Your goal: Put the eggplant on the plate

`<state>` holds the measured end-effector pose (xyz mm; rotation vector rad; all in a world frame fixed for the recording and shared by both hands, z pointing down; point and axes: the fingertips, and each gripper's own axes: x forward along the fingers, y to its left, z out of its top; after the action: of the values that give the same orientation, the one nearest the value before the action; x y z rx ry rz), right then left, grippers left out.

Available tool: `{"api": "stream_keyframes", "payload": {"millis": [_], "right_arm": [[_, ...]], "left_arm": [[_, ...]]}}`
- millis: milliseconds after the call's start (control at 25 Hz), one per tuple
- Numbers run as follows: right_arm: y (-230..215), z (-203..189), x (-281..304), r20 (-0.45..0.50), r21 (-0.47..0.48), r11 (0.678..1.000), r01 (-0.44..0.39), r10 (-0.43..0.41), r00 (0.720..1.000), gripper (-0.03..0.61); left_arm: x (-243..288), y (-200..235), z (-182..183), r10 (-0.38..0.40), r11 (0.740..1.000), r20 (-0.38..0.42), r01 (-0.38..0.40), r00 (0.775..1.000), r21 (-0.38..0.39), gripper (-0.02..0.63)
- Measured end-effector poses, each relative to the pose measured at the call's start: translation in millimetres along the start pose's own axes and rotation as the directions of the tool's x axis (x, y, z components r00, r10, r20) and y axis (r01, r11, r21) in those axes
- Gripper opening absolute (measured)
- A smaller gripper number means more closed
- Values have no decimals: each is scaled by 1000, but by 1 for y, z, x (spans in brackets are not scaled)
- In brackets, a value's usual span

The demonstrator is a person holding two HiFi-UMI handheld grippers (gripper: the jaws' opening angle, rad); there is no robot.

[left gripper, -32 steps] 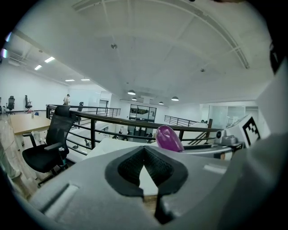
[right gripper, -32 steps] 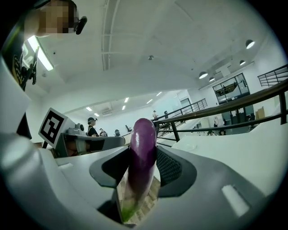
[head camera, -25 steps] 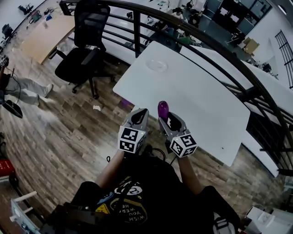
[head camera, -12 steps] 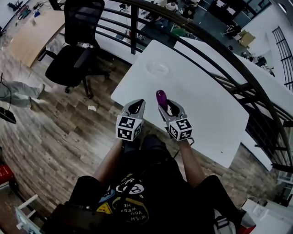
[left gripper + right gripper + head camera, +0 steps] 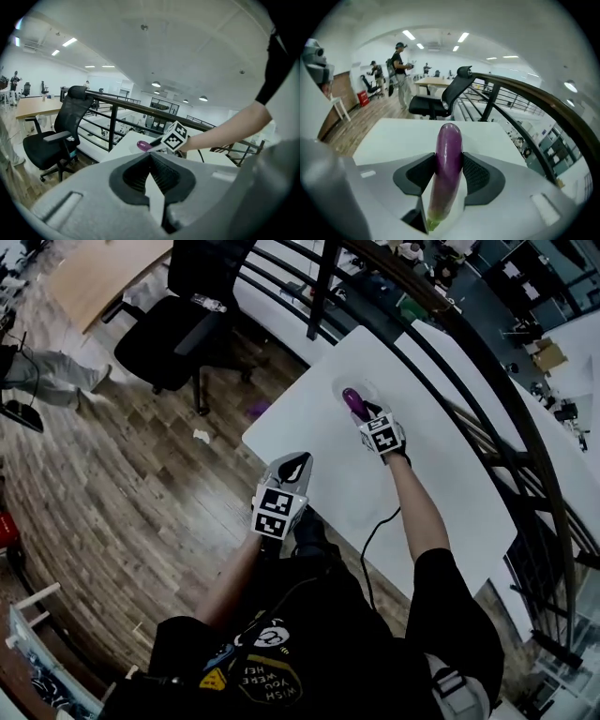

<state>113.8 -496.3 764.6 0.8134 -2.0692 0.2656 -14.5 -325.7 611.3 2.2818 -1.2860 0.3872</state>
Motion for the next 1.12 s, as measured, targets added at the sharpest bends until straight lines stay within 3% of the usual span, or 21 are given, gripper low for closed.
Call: {"api": "stream_keyframes", "payload": {"millis": [120,240,400,480,600,680,800,920,1000,1120], "right_arm": [[-21,1,41,-119,-213,975,-65,40,992,187],[-34,0,69,-189,-288,952,-101,47,981,187],[-38,1,74,-165,-243,962,-121,82,983,187],[-33,1,67,-134,-221,969,-108,79,988,253],[-19,7,35,14,-117,991,-57,59,998,256],[1,12,-10,151,-22,999,-35,38,988,243],[48,18,-103,376,167,985,-40,-26,926,199],[87,22,-203,534,399,917,-30,-205,820,176],[106,12,-252,541,517,856,16,-341,769,115],[114,-8,-296,496,614,783,100,-481,723,4]], "left_arm": [[-7,15,-19,66,997,-30,-67,997,-42,5],[-15,32,-38,121,989,-68,-126,990,-81,5],[-19,38,-46,145,983,-76,-152,987,-105,6],[-17,38,-42,132,985,-62,-138,989,-99,6],[-14,34,-33,98,993,-37,-100,995,-67,5],[-14,25,-20,75,997,-18,-75,997,-28,5],[-21,9,3,39,999,30,-40,999,14,5],[-22,-8,23,-2,999,75,-2,997,54,6],[-17,-23,32,-42,996,88,35,995,76,5],[-12,-53,54,-108,986,117,91,987,138,5]]}}
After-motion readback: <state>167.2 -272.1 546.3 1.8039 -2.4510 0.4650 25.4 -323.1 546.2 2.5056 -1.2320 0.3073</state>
